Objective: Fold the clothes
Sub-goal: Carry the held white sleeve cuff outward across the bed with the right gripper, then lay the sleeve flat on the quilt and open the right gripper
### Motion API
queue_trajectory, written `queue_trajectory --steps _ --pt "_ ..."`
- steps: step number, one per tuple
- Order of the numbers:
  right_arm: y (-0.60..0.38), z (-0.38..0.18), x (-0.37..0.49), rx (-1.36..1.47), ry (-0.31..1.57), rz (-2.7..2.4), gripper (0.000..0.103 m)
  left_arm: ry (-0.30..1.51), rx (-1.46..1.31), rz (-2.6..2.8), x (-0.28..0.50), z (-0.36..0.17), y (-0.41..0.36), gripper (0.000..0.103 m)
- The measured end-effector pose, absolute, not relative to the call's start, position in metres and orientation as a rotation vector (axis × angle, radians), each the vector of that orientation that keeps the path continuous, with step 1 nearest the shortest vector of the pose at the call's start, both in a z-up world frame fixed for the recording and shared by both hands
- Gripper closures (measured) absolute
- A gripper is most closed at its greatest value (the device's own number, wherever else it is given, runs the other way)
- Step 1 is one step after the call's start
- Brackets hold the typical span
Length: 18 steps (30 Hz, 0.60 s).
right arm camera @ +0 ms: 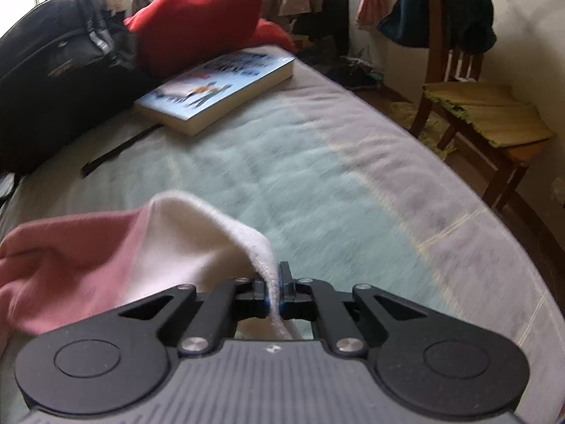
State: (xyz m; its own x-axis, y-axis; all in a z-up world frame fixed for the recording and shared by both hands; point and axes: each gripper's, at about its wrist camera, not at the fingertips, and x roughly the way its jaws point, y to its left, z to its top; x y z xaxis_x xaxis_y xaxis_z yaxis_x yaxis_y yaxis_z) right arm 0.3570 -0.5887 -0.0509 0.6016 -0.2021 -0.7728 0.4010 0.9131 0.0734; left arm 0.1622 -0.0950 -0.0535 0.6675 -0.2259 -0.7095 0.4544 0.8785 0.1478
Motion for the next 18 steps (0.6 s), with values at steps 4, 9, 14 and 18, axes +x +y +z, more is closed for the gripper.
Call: queue_trajectory --steps 4,9,14,18 --pt "-0.599 -0.055 0.37 0.246 0.875 -0.369 0.095 0.751 0.333 -0.386 0.165 -0.054 -0.099 0.001" --pt "-0.602 -0.064 0.378 0.227 0.892 -0.376 0.094 0.756 0.343 -0.382 0.167 -0.055 -0.101 0.001" --pt "-0.6 -0.06 0.377 0.135 0.861 -0.414 0.055 0.754 0.352 -0.384 0.168 -0.055 -0.104 0.001" --pt "-0.609 -0.045 0.368 0.202 0.796 -0.425 0.046 0.752 0.353 -0.385 0.168 -0.055 -0.106 0.001"
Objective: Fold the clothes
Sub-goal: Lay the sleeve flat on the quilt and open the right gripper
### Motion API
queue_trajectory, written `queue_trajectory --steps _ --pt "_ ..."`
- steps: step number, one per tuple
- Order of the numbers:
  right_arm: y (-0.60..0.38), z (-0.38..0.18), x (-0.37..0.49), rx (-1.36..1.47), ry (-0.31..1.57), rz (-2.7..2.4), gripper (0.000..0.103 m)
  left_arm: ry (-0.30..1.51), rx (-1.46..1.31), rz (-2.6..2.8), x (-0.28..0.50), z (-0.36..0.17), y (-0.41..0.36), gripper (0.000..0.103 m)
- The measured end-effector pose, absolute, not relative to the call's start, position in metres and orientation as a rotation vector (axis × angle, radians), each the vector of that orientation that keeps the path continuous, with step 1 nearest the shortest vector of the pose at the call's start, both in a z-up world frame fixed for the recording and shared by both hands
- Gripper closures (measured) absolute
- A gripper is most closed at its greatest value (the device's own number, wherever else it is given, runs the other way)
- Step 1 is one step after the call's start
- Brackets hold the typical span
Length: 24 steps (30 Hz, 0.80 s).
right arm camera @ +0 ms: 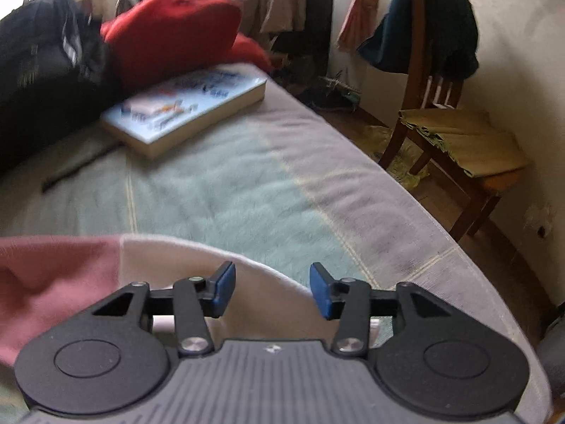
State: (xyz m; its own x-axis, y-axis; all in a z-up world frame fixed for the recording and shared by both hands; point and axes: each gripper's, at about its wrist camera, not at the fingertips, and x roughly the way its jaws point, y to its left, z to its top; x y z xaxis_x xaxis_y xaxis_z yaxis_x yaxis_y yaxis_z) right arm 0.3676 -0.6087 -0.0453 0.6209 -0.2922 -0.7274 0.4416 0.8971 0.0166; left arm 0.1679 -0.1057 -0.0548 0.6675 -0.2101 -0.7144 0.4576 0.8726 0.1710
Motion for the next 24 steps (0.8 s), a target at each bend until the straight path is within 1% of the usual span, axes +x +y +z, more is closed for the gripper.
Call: queue_trajectory --steps 2,7,8,11,16,20,24 --pt "-0.611 -0.039 0.361 0.268 0.773 -0.392 0.038 0.75 0.351 -0.387 0.167 -0.055 -0.105 0.001" --pt "-0.613 -0.037 0.342 0.474 0.777 -0.239 0.031 0.747 0.348 -0.393 0.165 -0.055 -0.104 0.001" --pt "-0.613 -0.041 0.339 0.527 0.791 -0.203 0.029 0.748 0.348 -0.393 0.164 -0.055 -0.104 0.001" --pt "-0.619 -0.061 0.337 0.7 0.843 -0.122 0.028 0.75 0.35 -0.393 0.164 -0.056 -0.105 0.001" --pt "-0.625 -0.088 0.342 0.756 0.896 -0.176 0.027 0.75 0.351 -0.392 0.162 -0.056 -0.104 0.001" --pt "-0.636 -0.089 0.338 0.751 0.835 -0.237 0.027 0.756 0.351 -0.382 0.163 -0.057 -0.1 0.001" --pt "-0.638 -0.071 0.33 0.666 0.779 -0.358 0.027 0.756 0.346 -0.382 0.164 -0.057 -0.1 0.001"
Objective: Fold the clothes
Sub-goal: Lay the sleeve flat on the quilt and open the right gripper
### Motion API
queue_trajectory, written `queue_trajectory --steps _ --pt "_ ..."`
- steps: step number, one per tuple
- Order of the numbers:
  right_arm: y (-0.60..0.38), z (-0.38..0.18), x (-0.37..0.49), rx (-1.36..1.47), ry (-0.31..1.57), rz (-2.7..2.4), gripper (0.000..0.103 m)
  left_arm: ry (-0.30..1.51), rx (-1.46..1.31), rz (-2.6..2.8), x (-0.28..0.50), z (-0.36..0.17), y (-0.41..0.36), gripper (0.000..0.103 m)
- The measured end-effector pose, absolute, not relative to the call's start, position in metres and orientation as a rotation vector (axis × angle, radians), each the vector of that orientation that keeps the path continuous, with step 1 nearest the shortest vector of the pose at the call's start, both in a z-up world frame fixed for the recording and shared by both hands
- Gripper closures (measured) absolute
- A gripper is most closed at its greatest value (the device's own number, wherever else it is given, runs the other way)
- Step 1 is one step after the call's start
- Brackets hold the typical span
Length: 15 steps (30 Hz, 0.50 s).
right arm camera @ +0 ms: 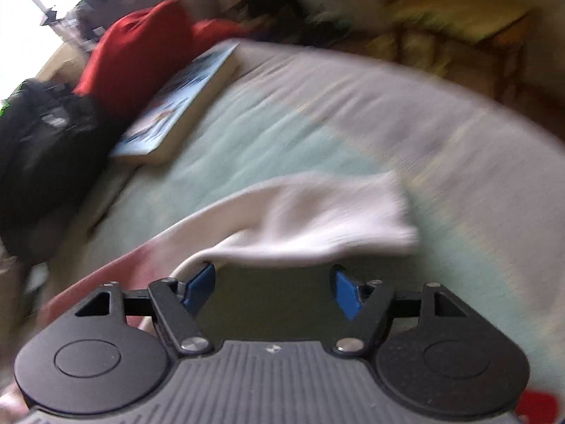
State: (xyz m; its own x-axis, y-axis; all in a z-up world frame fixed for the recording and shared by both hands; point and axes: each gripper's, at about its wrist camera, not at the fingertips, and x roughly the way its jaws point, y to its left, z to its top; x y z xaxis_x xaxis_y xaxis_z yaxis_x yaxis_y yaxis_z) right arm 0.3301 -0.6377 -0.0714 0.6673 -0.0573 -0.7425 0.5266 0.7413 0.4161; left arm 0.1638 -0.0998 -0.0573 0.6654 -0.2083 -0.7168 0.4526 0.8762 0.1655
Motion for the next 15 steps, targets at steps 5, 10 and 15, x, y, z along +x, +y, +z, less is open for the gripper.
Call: queue_trajectory --steps 5,10,15 --pt "-0.619 -0.05 0.33 0.555 0.732 -0.372 0.025 0.75 0.351 -0.392 0.164 -0.057 -0.103 0.001" --pt "-0.575 -0.04 0.351 0.426 0.745 -0.216 0.02 0.753 0.35 -0.39 0.163 -0.058 -0.103 0.001" --pt "-0.537 -0.065 0.376 0.315 0.82 -0.137 0.02 0.759 0.348 -0.389 0.162 -0.059 -0.101 0.001"
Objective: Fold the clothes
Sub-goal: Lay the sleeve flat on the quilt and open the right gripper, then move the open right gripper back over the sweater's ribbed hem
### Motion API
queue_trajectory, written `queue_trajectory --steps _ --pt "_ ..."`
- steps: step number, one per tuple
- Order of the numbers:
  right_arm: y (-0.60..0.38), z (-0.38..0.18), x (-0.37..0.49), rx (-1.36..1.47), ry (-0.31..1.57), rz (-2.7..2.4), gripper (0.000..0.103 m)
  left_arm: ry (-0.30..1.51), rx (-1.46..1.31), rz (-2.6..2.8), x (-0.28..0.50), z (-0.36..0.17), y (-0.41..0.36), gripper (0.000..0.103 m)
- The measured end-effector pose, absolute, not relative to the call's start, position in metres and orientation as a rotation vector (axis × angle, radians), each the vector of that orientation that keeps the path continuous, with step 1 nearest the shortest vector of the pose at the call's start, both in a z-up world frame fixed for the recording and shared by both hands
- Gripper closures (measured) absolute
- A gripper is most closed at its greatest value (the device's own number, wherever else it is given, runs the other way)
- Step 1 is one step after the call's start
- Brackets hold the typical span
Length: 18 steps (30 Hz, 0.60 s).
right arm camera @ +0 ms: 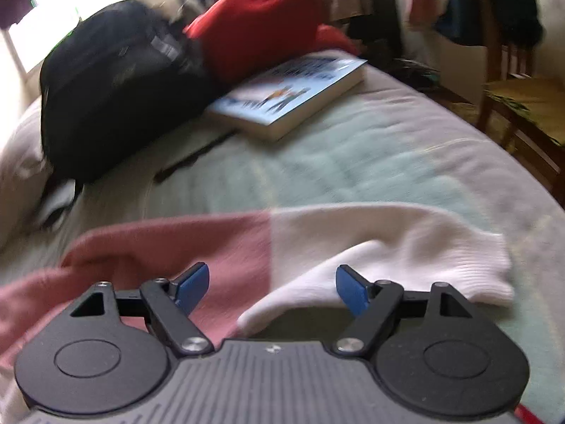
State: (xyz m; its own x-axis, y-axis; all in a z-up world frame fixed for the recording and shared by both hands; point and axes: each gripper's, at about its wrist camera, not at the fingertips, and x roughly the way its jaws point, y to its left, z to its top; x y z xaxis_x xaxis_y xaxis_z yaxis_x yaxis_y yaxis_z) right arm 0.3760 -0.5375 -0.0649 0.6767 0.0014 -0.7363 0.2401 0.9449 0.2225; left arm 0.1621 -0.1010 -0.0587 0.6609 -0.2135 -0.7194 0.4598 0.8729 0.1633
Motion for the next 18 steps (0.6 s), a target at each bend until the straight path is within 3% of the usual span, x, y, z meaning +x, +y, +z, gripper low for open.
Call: queue_trajectory --steps 6,18 --pt "-0.53 -0.085 0.369 0.198 0.893 -0.159 0.02 0.763 0.35 -0.398 0.162 -0.061 -0.1 0.001" --pt "-0.472 -0.042 0.323 0.159 0.849 -0.032 0.014 0.728 0.341 -0.406 0.149 -0.049 -0.095 0.001"
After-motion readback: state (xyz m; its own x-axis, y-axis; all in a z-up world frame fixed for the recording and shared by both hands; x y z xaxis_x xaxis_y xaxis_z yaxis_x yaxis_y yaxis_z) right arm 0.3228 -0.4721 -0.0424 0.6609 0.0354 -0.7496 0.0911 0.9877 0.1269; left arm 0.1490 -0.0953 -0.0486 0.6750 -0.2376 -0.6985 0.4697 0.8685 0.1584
